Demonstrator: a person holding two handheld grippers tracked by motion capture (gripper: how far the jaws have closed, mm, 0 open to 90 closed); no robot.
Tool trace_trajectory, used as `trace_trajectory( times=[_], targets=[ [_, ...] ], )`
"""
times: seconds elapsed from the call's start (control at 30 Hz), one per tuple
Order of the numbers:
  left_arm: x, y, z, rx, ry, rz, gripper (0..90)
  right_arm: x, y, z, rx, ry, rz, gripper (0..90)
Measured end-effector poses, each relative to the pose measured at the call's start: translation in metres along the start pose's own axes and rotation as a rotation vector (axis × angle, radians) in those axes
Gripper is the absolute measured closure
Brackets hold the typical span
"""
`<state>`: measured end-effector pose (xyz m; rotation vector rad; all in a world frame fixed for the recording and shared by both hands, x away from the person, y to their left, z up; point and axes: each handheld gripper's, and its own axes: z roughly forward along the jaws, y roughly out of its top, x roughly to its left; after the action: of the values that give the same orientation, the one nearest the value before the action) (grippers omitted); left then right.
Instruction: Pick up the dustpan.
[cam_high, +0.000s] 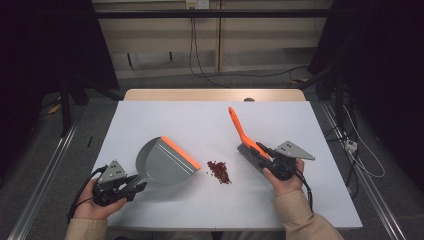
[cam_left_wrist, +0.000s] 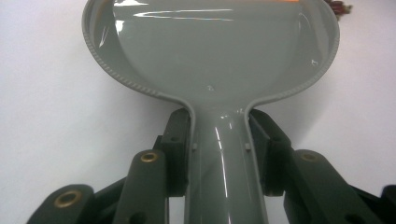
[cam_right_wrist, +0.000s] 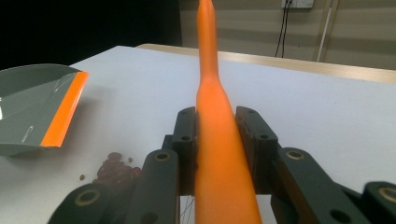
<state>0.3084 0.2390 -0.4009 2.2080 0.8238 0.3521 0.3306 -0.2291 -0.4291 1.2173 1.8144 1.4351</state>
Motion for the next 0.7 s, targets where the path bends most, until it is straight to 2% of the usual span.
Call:
trace_trajectory(
  times=[0.1, 0.23, 0.27, 0.3, 0.33, 0.37, 0.43, 0.47, 0.53, 0.67, 0.7],
  targets=[
    [-0.005, 0.001, 0.002, 0.013, -0.022, 0.018, 63.0, 0.001, -0.001, 0.001, 0.005, 0.004, -0.005, 71.0],
    [-0.010, 0.000, 0.006, 0.025, -0.073, 0.056, 63.0, 0.002, -0.001, 0.003, 0.009, 0.003, -0.008, 70.9],
    [-0.012, 0.000, 0.007, 0.029, -0.073, 0.064, 63.0, 0.003, -0.001, 0.004, 0.009, 0.004, -0.007, 70.9],
    [-0.013, 0.000, 0.008, 0.030, -0.092, 0.073, 63.0, 0.003, -0.002, 0.005, 0.011, 0.002, -0.005, 71.0],
    [-0.015, 0.000, 0.009, 0.032, -0.090, 0.071, 62.9, 0.003, -0.002, 0.006, 0.013, 0.001, -0.008, 70.9],
    [-0.014, 0.000, 0.010, 0.037, -0.117, 0.082, 62.9, 0.004, -0.002, 0.007, 0.012, 0.003, -0.006, 70.9],
    [-0.017, 0.000, 0.012, 0.041, -0.118, 0.090, 62.9, 0.005, -0.002, 0.010, 0.017, 0.002, -0.007, 71.0],
    [-0.017, 0.000, 0.014, 0.047, -0.137, 0.094, 63.0, 0.006, -0.002, 0.011, 0.018, 0.003, -0.012, 70.9],
    [-0.019, 0.000, 0.016, 0.058, -0.135, 0.102, 62.9, 0.008, -0.002, 0.014, 0.022, 0.005, -0.016, 70.9],
    [-0.022, 0.001, 0.020, 0.066, -0.159, 0.136, 62.8, 0.011, -0.002, 0.018, 0.018, 0.005, -0.018, 70.9],
    [-0.024, 0.001, 0.021, 0.065, -0.162, 0.130, 62.8, 0.011, -0.002, 0.020, 0.015, 0.007, -0.019, 70.9]
  ],
)
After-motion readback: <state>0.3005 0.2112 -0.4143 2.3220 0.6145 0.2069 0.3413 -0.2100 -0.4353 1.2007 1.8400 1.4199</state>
